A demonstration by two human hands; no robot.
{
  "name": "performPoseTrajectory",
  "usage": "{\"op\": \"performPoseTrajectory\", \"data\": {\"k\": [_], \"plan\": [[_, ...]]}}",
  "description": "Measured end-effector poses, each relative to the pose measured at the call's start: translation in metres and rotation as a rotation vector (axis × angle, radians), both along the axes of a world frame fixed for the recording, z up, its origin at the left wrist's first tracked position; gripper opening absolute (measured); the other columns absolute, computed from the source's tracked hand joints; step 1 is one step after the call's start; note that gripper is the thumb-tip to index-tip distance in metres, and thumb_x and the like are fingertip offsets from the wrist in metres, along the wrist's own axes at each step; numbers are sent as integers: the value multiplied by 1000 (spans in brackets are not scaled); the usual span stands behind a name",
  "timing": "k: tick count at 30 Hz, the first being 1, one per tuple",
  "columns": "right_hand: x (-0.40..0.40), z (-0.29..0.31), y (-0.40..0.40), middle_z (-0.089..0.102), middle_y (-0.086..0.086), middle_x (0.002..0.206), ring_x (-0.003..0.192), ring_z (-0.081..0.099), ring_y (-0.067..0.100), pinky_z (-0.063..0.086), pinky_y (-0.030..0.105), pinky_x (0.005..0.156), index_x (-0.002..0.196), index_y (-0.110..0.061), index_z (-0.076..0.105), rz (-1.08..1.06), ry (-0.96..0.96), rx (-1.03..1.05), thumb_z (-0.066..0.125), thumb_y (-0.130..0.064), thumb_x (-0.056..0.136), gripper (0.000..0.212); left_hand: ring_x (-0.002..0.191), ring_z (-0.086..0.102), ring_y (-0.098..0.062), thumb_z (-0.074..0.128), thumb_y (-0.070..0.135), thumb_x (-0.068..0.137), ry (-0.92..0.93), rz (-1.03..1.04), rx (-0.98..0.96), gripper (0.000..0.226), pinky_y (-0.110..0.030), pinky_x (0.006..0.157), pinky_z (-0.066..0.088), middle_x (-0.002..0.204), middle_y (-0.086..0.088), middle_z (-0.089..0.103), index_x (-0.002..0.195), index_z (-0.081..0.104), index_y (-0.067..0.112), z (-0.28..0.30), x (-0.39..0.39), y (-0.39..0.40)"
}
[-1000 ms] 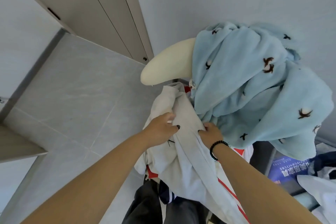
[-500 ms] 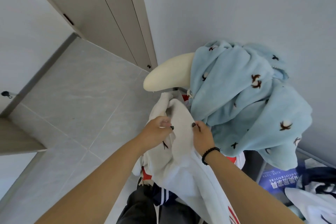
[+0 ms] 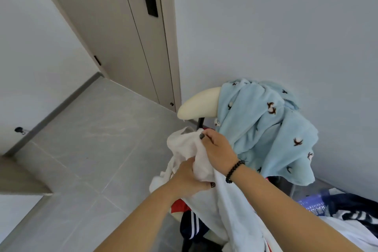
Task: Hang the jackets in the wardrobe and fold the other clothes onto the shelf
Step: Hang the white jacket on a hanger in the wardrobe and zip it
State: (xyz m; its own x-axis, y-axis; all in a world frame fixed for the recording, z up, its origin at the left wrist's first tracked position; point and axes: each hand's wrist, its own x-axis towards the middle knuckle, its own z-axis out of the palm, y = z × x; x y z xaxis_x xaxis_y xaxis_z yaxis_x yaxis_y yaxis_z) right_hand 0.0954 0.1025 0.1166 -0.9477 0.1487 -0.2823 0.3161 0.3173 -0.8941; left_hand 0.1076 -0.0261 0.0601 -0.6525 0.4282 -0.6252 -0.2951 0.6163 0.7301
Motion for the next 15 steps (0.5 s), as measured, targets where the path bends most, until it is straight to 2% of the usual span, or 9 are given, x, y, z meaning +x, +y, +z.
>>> {"op": "performPoseTrajectory", "data": {"k": [2, 3, 4, 6, 9, 11, 13, 15], "plan": [[11, 20, -18, 40, -7, 61, 55, 36, 2, 32, 10, 52, 70, -18, 46, 12, 44, 28, 39, -8, 99, 31, 98, 65, -12, 70, 26, 83, 47, 54, 58, 31, -35, 91, 54, 105, 2, 71, 113, 62, 22, 5, 18, -11], [16, 30, -26, 39, -8, 61, 55, 35, 2, 32, 10, 52, 72, -16, 47, 17, 67, 37, 39, -9, 100, 29, 91, 66, -13, 63, 27, 89, 62, 94, 60, 16, -31, 86, 54, 99, -1, 72, 104, 64, 22, 8, 25, -18], [22, 41, -35, 39, -8, 61, 55, 35, 2, 32, 11, 51, 74, -14, 47, 22, 86, 42, 39, -10, 100, 28, 83, 65, -11, 57, 29, 94, 74, 130, 52, 9, -25, 77, 52, 94, -1, 71, 97, 64, 24, 14, 31, -27], [35, 62, -49, 36, -6, 60, 53, 32, 4, 30, 14, 50, 70, -15, 44, 32, 139, 51, 39, -10, 100, 30, 73, 59, -6, 50, 31, 98, 128, 164, 51, 15, -17, 63, 45, 84, 4, 66, 87, 60, 29, 28, 41, -50], [52, 93, -68, 36, -3, 61, 55, 31, 7, 28, 16, 50, 67, -15, 43, 19, 242, 55, 42, -8, 98, 31, 74, 56, 4, 52, 25, 97, 226, 169, 140, 22, -9, 60, 44, 77, 22, 64, 81, 56, 39, 61, 55, -87], [60, 112, -77, 38, -2, 62, 55, 32, 5, 29, 14, 49, 69, -13, 46, 5, 304, 63, 44, -8, 97, 28, 63, 56, 10, 55, 25, 94, 265, 201, 184, 28, -5, 57, 42, 64, 31, 63, 72, 57, 43, 87, 61, -112], [66, 129, -86, 41, -6, 62, 54, 35, 1, 31, 12, 50, 70, -14, 49, -14, 355, 87, 46, -10, 97, 28, 58, 53, 7, 56, 23, 89, 315, 208, 221, 26, -6, 55, 40, 60, 30, 62, 67, 59, 38, 113, 63, -132], [70, 142, -92, 44, -7, 63, 55, 37, 1, 32, 11, 51, 74, -10, 55, -47, 376, 82, 46, -12, 97, 25, 65, 56, 4, 51, 12, 90, 338, 256, 283, 29, -10, 58, 41, 68, 24, 66, 72, 66, 30, 139, 63, -147]]}}
